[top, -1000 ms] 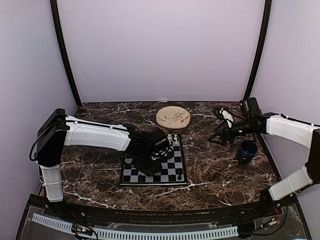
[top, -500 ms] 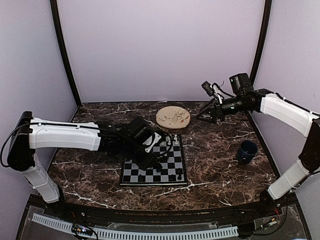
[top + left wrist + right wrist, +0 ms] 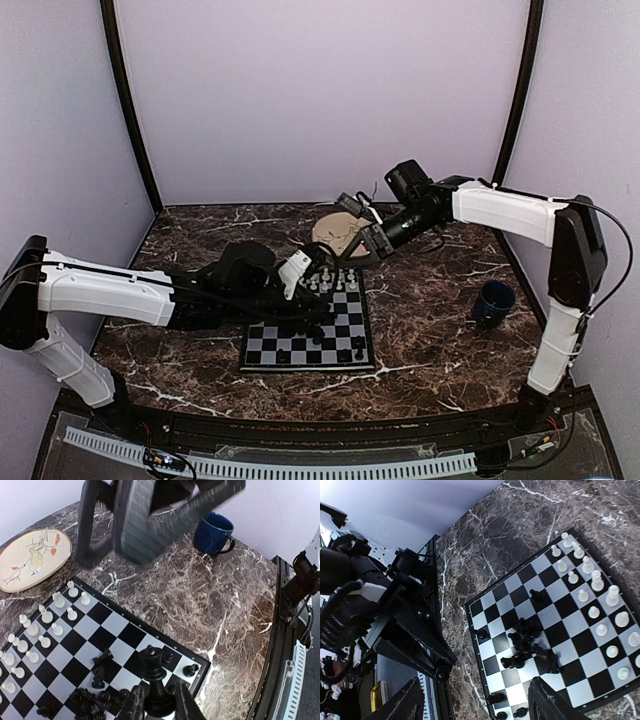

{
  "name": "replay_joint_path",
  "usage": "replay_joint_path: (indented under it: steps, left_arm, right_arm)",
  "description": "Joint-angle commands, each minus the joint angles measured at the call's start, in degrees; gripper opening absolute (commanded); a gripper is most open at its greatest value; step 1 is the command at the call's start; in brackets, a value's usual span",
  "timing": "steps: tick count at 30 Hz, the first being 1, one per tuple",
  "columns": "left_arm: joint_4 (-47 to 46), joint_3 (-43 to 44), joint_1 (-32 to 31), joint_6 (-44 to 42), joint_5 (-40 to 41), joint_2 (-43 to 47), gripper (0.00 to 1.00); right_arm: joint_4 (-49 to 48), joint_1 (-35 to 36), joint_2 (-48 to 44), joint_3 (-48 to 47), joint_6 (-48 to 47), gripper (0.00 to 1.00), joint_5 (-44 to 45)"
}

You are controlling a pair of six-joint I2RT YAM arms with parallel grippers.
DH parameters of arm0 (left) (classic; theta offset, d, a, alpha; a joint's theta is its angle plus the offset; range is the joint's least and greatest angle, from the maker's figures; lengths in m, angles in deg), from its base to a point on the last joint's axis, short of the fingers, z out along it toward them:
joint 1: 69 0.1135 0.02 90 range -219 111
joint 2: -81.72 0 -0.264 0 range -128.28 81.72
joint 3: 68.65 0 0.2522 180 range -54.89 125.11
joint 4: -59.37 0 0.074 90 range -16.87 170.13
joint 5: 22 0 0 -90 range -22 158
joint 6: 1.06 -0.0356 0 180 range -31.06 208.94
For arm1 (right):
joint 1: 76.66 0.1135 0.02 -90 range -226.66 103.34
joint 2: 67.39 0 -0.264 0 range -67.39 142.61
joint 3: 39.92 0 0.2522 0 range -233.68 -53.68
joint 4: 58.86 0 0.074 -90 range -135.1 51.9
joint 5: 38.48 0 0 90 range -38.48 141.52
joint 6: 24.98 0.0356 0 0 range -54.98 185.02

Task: Set up the chess pieces on the board
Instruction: Pass from the left arm to the right

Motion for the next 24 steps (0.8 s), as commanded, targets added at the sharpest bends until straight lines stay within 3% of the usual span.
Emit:
replay_joint_path:
  steps: [1, 12, 18, 22, 24]
  left_arm:
    - [-7.17, -1.08, 0.11, 0.09, -0.46, 1.43, 0.13]
    - [-7.77, -1.19, 0.11, 0.33, -0.21, 1.81, 0.13]
    - [-7.67, -1.29, 0.11, 0.66, 0.24, 1.79, 0.13]
    - [-7.65, -1.28, 0.11, 0.90, 0.25, 1.44, 0.13]
    - [-7.73, -1.33, 0.15, 1.03, 0.45, 1.43, 0.13]
  right_arm:
    - [2.47, 3.40, 1.05, -2.14, 1.38, 0.69, -1.46]
    - [2.27, 7.78, 1.68, -1.21, 1.46, 0.59, -0.34]
    - [2.17, 8.39, 0.87, 0.13, 0.77, 0.41, 0.31]
    - [1.92, 8.49, 0.90, 0.15, 0.63, 0.23, 0.79]
    - [1.95, 8.50, 0.86, 0.06, 0.63, 0.20, 0.90]
